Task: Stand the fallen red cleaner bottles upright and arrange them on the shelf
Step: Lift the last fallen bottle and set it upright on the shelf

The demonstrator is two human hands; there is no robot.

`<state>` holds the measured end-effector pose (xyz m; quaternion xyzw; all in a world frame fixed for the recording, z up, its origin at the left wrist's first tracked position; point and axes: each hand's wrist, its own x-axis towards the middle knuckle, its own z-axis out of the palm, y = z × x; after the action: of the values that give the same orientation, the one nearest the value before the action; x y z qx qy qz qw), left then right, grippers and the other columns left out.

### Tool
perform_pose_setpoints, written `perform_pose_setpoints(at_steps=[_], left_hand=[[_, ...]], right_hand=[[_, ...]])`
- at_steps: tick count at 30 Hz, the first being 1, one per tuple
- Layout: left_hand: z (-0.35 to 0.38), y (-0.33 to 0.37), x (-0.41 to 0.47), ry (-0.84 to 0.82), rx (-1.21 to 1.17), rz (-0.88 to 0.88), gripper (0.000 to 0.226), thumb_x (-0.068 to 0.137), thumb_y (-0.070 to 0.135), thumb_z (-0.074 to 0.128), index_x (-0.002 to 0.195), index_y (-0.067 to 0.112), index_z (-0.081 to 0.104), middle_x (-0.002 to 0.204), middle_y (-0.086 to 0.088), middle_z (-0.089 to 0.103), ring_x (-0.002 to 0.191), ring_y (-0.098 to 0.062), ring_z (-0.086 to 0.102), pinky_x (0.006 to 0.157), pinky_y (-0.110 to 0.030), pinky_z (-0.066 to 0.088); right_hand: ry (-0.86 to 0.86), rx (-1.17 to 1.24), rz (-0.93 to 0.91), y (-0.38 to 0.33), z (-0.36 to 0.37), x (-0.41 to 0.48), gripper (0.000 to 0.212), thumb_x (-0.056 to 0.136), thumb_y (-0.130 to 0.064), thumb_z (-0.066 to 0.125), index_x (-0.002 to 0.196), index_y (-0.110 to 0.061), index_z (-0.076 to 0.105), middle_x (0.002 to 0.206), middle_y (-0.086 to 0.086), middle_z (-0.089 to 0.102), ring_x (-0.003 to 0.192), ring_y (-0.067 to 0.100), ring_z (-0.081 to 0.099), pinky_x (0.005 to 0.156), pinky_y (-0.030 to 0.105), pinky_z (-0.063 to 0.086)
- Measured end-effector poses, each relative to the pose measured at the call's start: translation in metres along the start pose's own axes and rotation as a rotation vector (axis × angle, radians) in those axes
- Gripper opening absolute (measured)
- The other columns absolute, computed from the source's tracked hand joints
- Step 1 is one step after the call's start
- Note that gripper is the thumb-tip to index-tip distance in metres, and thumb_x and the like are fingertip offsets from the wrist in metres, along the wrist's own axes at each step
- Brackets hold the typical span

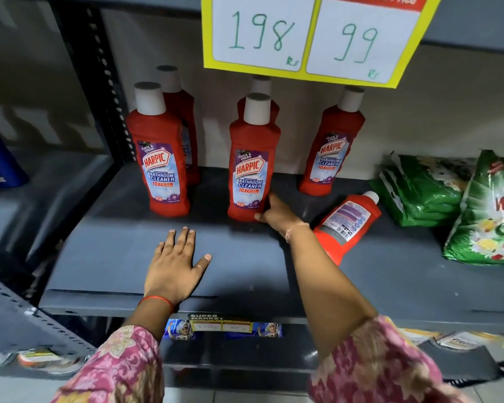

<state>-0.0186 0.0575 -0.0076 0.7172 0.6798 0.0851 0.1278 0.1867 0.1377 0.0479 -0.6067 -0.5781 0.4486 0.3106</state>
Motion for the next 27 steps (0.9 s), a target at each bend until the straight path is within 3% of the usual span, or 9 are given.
perform_pose_setpoints(at_steps=[3,5,8,11,16,22,27], left_hand=[[0.000,0.000,0.000,0.000,-0.001,0.000,0.068,0.092,0.050,0.026,0.147,0.015,0.005,0.159,-0.002,0.003,0.147,-0.022,-0.004,0.121,-0.038,0.003],[0.000,0.001,-0.001,0.003,-0.002,0.001,0.068,0.092,0.050,0.026,0.147,0.015,0.006,0.159,-0.003,0.005,0.147,-0.022,-0.002,0.121,-0.038,0.004],[-0.001,0.002,-0.002,0.002,0.007,-0.001,0.068,0.093,0.049,0.027,0.147,0.013,0.007,0.159,-0.005,0.006,0.147,-0.024,-0.001,0.121,-0.039,0.005],[-0.001,0.005,-0.004,-0.001,0.012,-0.009,0.067,0.093,0.046,0.027,0.146,0.010,0.009,0.159,-0.008,0.007,0.147,-0.026,0.001,0.121,-0.040,0.006],[0.006,0.017,-0.014,0.011,-0.016,-0.039,0.063,0.095,0.039,0.027,0.145,0.004,0.010,0.158,-0.014,0.007,0.147,-0.028,0.003,0.122,-0.039,0.007],[0.007,0.041,-0.013,0.014,-0.036,-0.056,0.067,0.094,0.043,0.028,0.145,0.003,0.010,0.158,-0.015,0.007,0.147,-0.028,0.003,0.122,-0.039,0.007],[0.019,0.056,-0.010,0.023,-0.019,-0.027,0.070,0.093,0.049,0.025,0.146,0.007,0.004,0.159,-0.009,0.003,0.147,-0.023,-0.002,0.122,-0.037,0.004]], right_hand=[[0.434,-0.320,-0.006,0.007,-0.021,-0.014,0.080,0.077,-0.032,0.068,0.138,-0.004,0.024,0.148,0.020,0.027,0.137,0.034,0.024,0.112,0.037,0.023],[0.688,-0.476,0.249,0.019,-0.043,-0.024,0.105,0.069,-0.060,0.063,0.140,-0.001,0.013,0.150,0.026,0.014,0.138,0.043,0.013,0.114,0.051,0.017],[0.840,-0.440,0.660,0.043,-0.064,-0.022,0.128,0.051,-0.076,0.065,0.140,-0.003,0.008,0.144,0.026,0.024,0.129,0.047,0.029,0.104,0.058,0.031],[0.807,-0.278,0.720,0.054,-0.073,-0.027,0.128,0.046,-0.064,0.076,0.140,-0.012,0.005,0.128,0.017,0.040,0.112,0.034,0.047,0.087,0.045,0.046],[0.738,-0.168,0.467,0.058,-0.077,-0.064,0.115,0.057,-0.042,0.079,0.139,0.000,0.009,0.131,0.027,0.040,0.122,0.040,0.039,0.099,0.045,0.039],[0.923,-0.184,0.022,0.049,-0.091,-0.077,0.123,0.050,-0.027,0.084,0.142,-0.003,0.006,0.125,0.028,0.039,0.117,0.043,0.035,0.099,0.048,0.034],[0.974,-0.109,-0.189,0.036,-0.104,-0.046,0.127,0.049,-0.023,0.086,0.142,-0.006,0.001,0.136,0.025,0.031,0.123,0.036,0.026,0.106,0.047,0.024]])
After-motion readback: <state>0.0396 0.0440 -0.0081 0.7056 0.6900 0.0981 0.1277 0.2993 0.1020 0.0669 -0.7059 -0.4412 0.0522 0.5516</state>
